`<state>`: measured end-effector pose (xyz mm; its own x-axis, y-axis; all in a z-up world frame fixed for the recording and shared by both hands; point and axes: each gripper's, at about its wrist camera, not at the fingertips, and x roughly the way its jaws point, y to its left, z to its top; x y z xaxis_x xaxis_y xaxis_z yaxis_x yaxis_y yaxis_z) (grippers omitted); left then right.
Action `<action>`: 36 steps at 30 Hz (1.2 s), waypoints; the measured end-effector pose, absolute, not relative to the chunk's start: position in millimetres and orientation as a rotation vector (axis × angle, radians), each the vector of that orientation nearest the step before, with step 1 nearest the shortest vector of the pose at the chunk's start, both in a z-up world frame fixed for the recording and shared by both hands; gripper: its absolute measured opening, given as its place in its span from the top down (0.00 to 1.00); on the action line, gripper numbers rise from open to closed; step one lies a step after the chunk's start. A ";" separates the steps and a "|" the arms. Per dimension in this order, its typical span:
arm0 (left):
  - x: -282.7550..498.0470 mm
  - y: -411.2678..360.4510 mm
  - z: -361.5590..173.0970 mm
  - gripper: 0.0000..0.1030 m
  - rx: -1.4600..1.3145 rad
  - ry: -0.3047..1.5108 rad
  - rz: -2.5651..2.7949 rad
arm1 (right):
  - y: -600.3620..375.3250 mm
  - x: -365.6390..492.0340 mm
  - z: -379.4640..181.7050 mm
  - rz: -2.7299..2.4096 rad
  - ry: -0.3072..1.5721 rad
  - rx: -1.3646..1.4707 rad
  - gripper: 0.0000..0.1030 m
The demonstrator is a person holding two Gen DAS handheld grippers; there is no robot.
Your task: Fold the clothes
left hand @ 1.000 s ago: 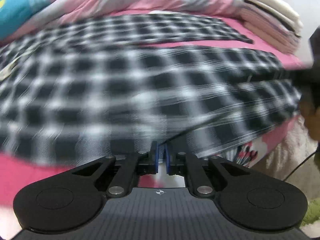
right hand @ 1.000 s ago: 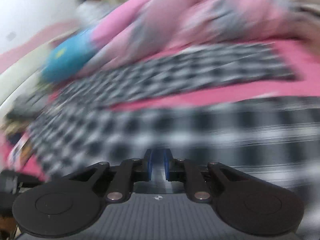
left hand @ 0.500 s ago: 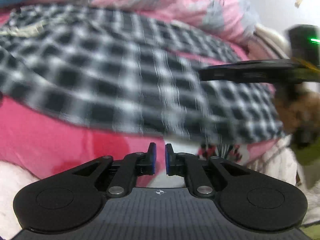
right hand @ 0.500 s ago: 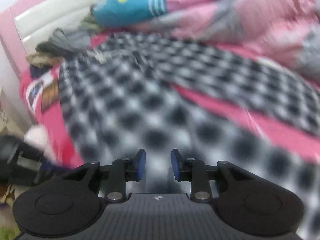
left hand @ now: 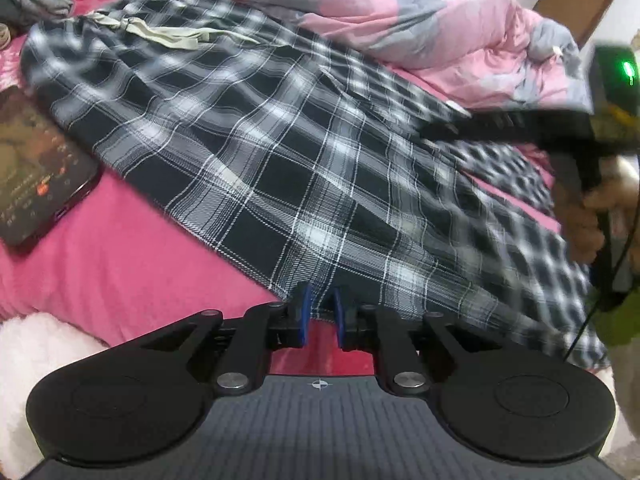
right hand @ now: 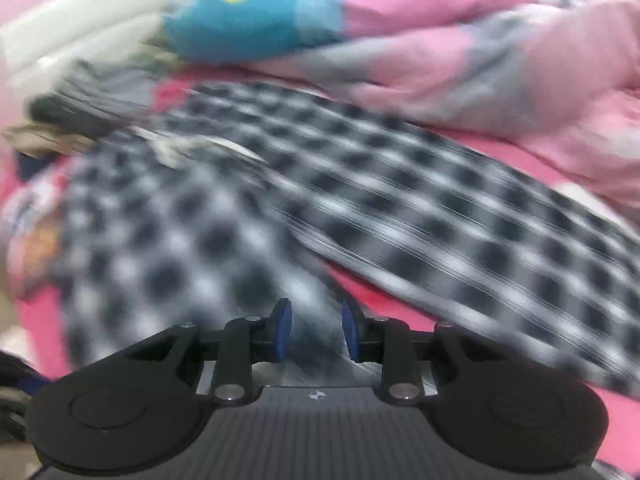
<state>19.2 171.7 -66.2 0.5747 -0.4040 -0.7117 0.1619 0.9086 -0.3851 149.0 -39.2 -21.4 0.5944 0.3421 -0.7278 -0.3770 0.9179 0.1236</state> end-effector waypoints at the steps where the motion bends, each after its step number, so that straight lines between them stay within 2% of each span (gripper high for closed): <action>1: 19.4 171.3 -66.5 0.88 -0.292 0.898 -0.338 | -28.9 155.7 -21.3 0.468 0.843 -0.023 0.71; 9: 13.1 180.5 -71.8 0.87 -0.302 0.865 -0.380 | 37.9 227.8 -56.7 0.555 0.922 -0.012 0.72; 13: 9.5 187.5 -76.6 0.87 -0.317 0.827 -0.430 | 47.9 223.4 -33.0 0.506 0.858 -0.091 0.71; 17: 8.1 193.5 -82.3 0.87 -0.327 0.780 -0.470 | 68.9 214.9 -15.4 0.666 0.844 -0.088 0.71; 25: -8.4 199.1 -95.9 0.87 -0.291 0.631 -0.531 | 162.7 238.2 -37.4 0.944 0.842 -0.164 0.71; 29: -4.3 207.3 -99.2 0.87 -0.345 0.631 -0.555 | 188.2 259.3 -56.9 0.929 0.879 -0.194 0.72; 36: 4.3 224.0 -109.1 0.87 -0.489 0.639 -0.603 | 219.9 269.8 -29.9 0.954 0.798 -0.258 0.72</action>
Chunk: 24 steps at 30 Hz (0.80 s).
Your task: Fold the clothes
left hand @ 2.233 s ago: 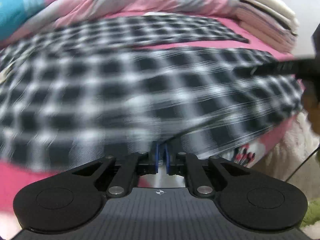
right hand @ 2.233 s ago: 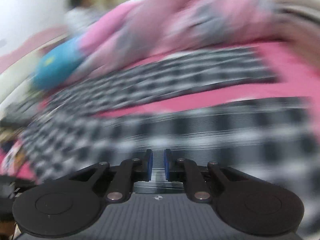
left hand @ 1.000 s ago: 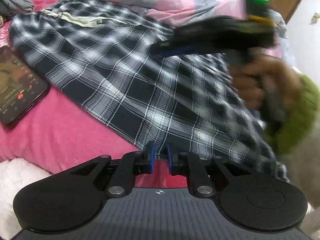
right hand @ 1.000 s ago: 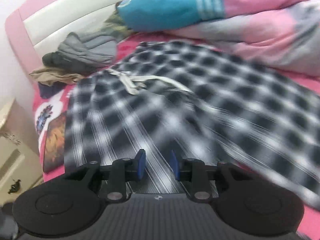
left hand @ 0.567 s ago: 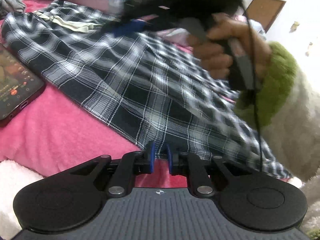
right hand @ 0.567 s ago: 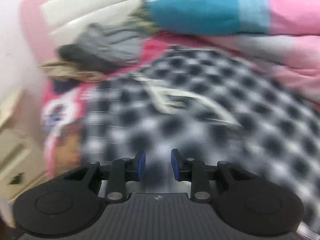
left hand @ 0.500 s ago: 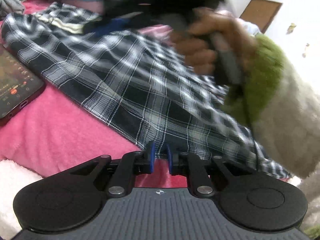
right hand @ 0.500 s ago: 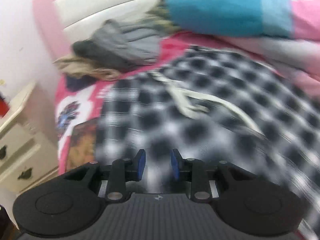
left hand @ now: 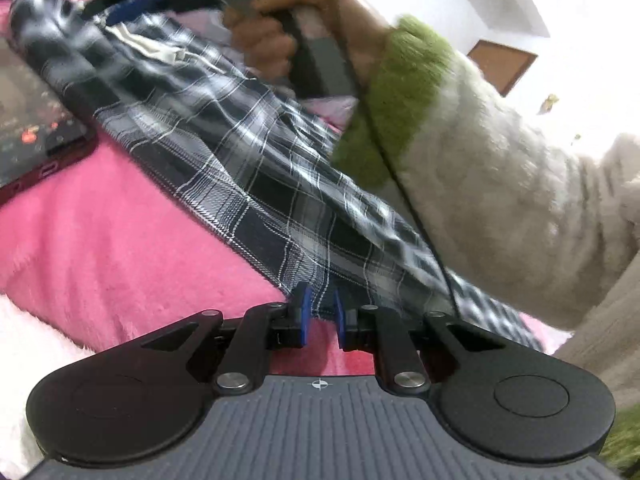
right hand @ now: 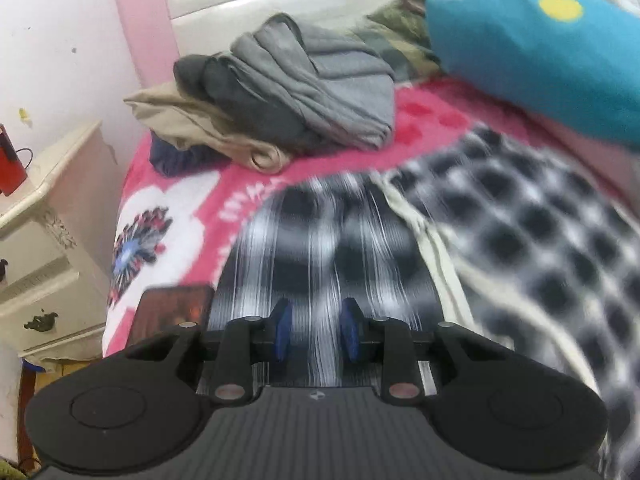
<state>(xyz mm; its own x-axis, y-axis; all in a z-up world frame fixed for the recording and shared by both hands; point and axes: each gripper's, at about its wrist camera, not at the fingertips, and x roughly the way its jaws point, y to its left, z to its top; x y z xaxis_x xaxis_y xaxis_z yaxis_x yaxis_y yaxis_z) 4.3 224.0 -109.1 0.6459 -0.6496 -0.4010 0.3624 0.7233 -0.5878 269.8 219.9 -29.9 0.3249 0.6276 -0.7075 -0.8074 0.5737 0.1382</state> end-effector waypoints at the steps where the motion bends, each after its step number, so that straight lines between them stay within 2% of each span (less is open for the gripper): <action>1: 5.1 225.1 -109.8 0.87 -0.500 0.638 -0.607 | 228.4 274.5 -32.5 0.950 0.793 -0.271 0.72; 7: 9.0 230.3 -111.0 0.87 -0.532 0.632 -0.622 | 277.8 305.0 -69.3 1.001 0.847 -0.239 0.70; 10: 10.9 232.3 -111.2 0.87 -0.546 0.631 -0.629 | 278.4 299.9 -59.7 1.017 0.801 -0.287 0.70; 14: 14.4 234.2 -110.7 0.87 -0.560 0.633 -0.637 | 265.5 309.2 -42.1 1.007 0.774 -0.189 0.70; 19: 18.0 234.6 -108.4 0.87 -0.555 0.634 -0.633 | 283.1 317.9 -63.9 0.998 0.849 -0.196 0.69; 24: 24.8 238.3 -107.4 0.87 -0.579 0.648 -0.632 | 239.5 302.1 -24.5 0.974 0.838 -0.145 0.68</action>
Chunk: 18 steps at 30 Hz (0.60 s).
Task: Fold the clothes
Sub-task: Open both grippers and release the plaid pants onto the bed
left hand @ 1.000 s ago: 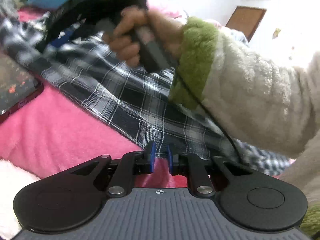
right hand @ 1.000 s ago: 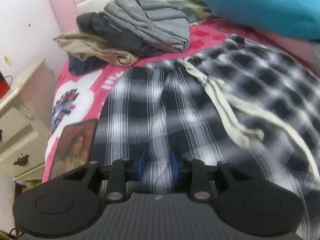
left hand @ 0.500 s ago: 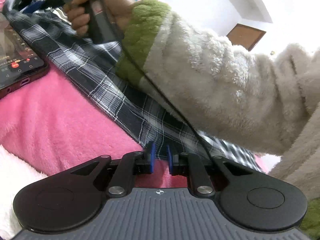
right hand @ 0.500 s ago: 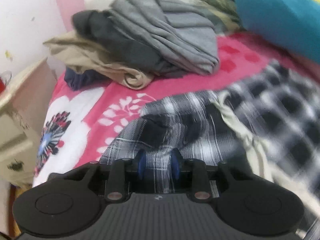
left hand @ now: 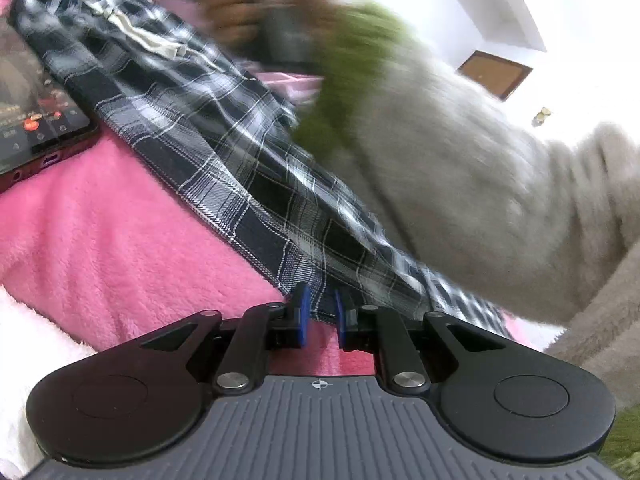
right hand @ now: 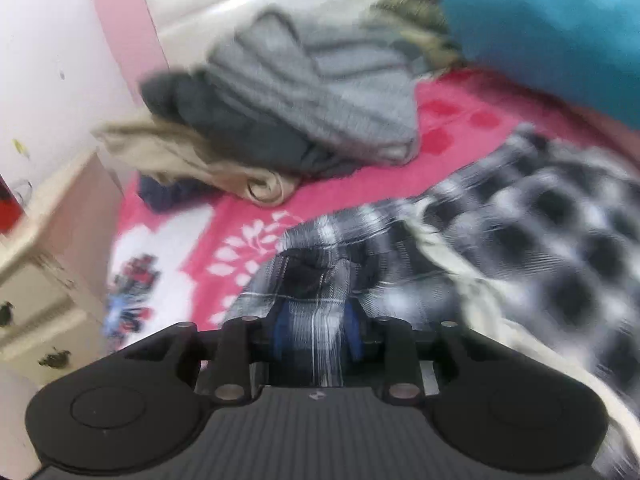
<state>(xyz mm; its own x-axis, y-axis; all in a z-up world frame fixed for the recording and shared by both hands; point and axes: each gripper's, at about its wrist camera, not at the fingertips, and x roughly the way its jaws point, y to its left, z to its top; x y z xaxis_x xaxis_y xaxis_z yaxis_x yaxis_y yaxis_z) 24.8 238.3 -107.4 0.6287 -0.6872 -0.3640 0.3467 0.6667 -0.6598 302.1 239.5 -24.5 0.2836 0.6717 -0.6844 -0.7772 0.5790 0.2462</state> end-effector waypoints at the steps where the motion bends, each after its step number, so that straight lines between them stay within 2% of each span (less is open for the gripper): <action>1: 26.3 239.7 -107.3 0.86 -0.592 0.654 -0.633 | 222.4 295.4 -12.5 0.957 0.821 -0.138 0.66; 3: 25.7 241.4 -103.7 0.82 -0.606 0.663 -0.630 | 179.9 277.9 12.1 0.924 0.795 -0.105 0.61; 6: 23.7 243.8 -97.2 0.69 -0.612 0.673 -0.620 | 113.0 240.4 47.3 0.866 0.764 -0.051 0.60; 8: 18.8 240.4 -89.1 0.66 -0.587 0.689 -0.590 | 70.4 207.4 67.7 0.817 0.749 -0.022 0.58; 10: 15.5 238.1 -79.2 0.56 -0.567 0.707 -0.557 | 39.9 173.4 77.2 0.772 0.745 0.006 0.58; 13: 16.3 232.2 -68.0 0.50 -0.512 0.747 -0.478 | 3.6 128.0 66.3 0.717 0.798 0.079 0.58; 18: 23.0 214.3 -46.4 0.46 -0.389 0.821 -0.331 | -2.1 68.4 2.0 0.638 0.910 0.056 0.58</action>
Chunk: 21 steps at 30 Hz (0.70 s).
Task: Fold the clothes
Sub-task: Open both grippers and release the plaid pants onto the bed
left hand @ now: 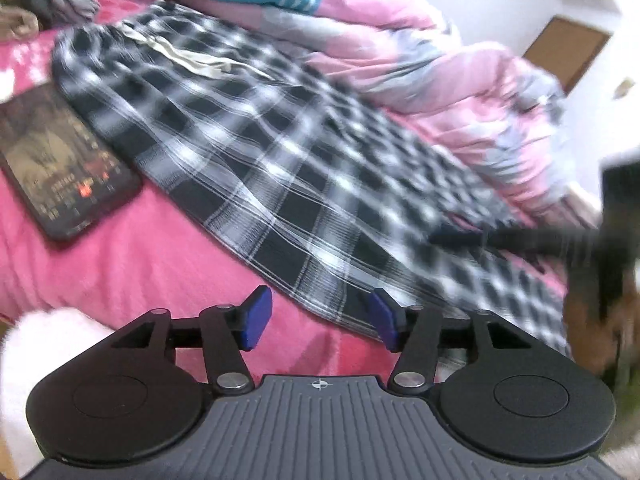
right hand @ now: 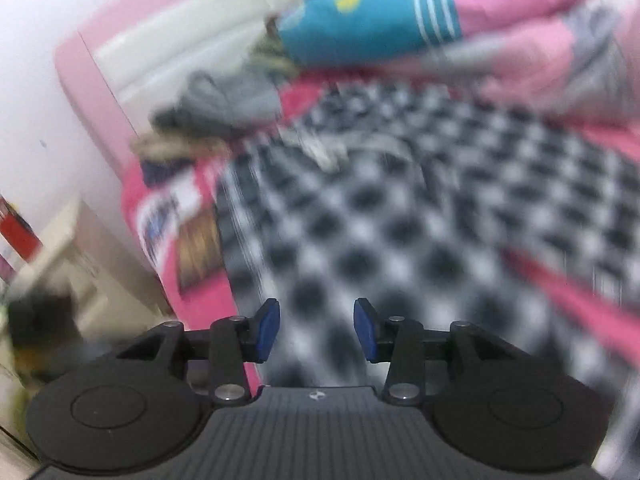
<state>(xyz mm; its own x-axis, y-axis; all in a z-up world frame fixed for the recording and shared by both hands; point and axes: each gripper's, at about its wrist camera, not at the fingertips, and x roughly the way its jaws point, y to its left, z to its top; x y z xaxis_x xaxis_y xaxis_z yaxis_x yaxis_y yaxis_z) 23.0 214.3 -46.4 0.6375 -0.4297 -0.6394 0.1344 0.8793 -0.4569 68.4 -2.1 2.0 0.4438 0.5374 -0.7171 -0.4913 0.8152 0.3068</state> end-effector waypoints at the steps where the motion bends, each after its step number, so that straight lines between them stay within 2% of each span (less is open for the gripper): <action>1: 24.2 210.4 -43.3 0.44 -0.364 0.839 -0.305 | 0.0 59.1 -9.2 0.617 0.917 0.040 0.58; 5: 32.5 194.2 -41.9 0.44 -0.272 0.916 -0.228 | 0.1 28.7 -34.7 0.592 0.946 0.057 0.58; 10: 30.7 179.0 -37.4 0.33 -0.204 0.956 -0.182 | -11.1 2.3 -29.5 0.588 0.919 0.100 0.58; 14: 29.9 168.8 -34.9 0.29 -0.153 0.982 -0.146 | -19.8 -0.8 -34.8 0.464 0.919 0.097 0.58; 17: 31.0 162.9 -35.0 0.22 -0.130 0.996 -0.135 | -25.2 -3.0 -42.5 0.371 0.933 0.098 0.57; 18: 31.3 161.8 -35.0 0.19 -0.129 1.000 -0.135 | -27.0 -7.4 -44.4 0.374 0.941 0.123 0.56; 20: 31.7 159.7 -35.6 0.16 -0.126 1.008 -0.134 | -30.4 -15.8 -40.1 0.399 0.943 0.175 0.39; 21: 31.8 158.9 -35.9 0.13 -0.124 1.011 -0.133 | -34.4 -18.1 -36.8 0.394 0.939 0.202 0.36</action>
<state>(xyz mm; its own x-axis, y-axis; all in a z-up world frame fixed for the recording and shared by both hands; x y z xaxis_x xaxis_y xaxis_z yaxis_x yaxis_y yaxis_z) 31.8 158.9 -35.9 0.5240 -0.1677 -0.8351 0.0531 0.9849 -0.1645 -18.1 -34.4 -36.8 0.5266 0.4133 -0.7429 -0.2399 0.9106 0.3365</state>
